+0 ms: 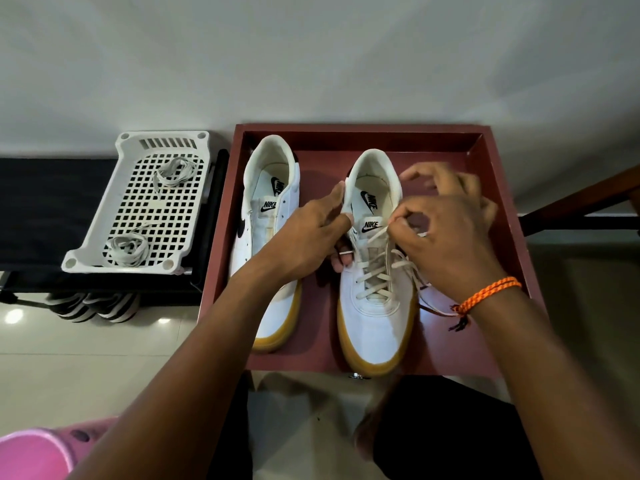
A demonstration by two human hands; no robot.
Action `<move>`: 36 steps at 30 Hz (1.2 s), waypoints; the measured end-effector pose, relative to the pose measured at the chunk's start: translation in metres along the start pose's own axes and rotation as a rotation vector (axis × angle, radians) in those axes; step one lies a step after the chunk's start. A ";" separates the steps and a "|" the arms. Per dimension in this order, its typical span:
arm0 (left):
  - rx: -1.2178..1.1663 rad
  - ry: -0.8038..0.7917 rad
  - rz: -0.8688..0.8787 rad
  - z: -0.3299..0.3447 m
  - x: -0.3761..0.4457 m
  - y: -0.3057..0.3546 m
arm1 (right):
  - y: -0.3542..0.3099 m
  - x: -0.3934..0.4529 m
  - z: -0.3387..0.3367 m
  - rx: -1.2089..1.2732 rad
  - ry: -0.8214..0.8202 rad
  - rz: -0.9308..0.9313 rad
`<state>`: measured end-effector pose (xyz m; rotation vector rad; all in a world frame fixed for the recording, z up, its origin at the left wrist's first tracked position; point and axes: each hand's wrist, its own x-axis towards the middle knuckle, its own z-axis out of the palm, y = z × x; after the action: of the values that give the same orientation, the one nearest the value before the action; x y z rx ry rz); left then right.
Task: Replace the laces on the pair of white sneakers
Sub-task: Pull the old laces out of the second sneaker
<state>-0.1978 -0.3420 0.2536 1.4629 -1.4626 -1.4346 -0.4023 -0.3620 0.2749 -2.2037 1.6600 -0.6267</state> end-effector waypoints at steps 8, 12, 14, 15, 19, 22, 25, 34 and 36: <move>-0.004 0.018 0.005 -0.001 0.000 0.001 | -0.015 -0.012 0.017 -0.082 -0.197 -0.097; 0.022 0.006 0.001 -0.001 -0.002 0.002 | -0.004 -0.004 0.008 -0.022 -0.078 -0.106; 0.026 0.022 -0.004 0.000 -0.003 0.003 | 0.005 0.001 0.001 0.031 0.029 -0.082; 0.033 0.030 -0.007 0.000 -0.004 0.003 | 0.010 0.005 -0.002 0.075 0.091 -0.049; 0.169 0.080 0.004 0.002 -0.005 0.004 | 0.034 0.012 -0.019 0.027 0.259 0.144; 0.385 0.216 0.072 0.011 -0.008 0.005 | 0.051 0.006 -0.014 -0.100 0.010 0.208; 0.527 0.343 0.165 0.022 -0.015 0.007 | 0.044 0.005 -0.015 0.074 -0.100 0.249; 0.489 0.271 -0.027 0.069 -0.069 0.004 | -0.001 -0.058 -0.011 0.335 -0.278 0.219; 0.511 0.250 -0.028 0.076 -0.079 0.005 | -0.011 -0.082 -0.012 0.302 -0.278 0.191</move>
<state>-0.2545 -0.2483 0.2621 1.8919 -1.7239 -0.8789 -0.4182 -0.2802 0.2774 -1.8030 1.4992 -0.4606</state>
